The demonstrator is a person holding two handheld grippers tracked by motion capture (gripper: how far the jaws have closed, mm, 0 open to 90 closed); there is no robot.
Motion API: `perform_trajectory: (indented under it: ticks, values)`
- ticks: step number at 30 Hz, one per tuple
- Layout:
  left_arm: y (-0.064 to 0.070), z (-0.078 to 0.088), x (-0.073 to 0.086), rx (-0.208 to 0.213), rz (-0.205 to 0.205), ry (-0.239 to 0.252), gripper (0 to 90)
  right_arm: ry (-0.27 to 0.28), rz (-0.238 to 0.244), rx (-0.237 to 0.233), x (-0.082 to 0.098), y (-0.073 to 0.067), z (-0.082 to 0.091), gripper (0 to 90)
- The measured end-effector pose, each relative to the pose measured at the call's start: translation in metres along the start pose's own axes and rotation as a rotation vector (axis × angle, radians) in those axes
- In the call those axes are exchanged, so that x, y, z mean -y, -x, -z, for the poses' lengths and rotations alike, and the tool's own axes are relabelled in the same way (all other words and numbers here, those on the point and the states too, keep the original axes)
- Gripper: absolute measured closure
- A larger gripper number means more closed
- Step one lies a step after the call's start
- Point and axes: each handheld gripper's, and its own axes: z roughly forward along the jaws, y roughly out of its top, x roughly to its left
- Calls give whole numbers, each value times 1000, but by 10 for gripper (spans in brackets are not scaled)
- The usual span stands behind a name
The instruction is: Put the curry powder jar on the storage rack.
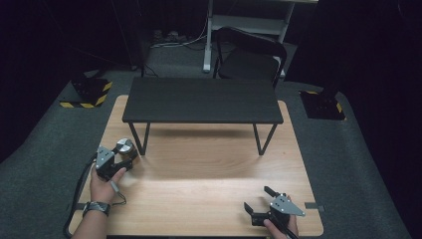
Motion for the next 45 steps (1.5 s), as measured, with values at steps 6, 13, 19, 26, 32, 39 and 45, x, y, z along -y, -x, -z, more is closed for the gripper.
perform_trajectory:
  ticks: [6,13,19,26,32,39,45]
  values:
    - [5,12,1,-18,7,-11,307,-1,1,-3,0,0,0,1]
    - [26,35,-3,-38,18,-6,307,5,7,-11,1,2,0,1]
    - [43,54,-9,-79,25,-17,307,6,7,-17,1,3,-1,1]
    - [65,85,-27,-91,15,-14,307,5,3,-23,0,4,-2,1]
    - [77,102,-43,-75,15,-15,307,4,-10,-21,0,5,-2,0]
    - [90,113,-62,-66,24,17,307,1,-7,-19,-1,4,-3,1]
    - [101,115,-79,-64,17,51,307,3,-6,-20,0,5,-2,1]
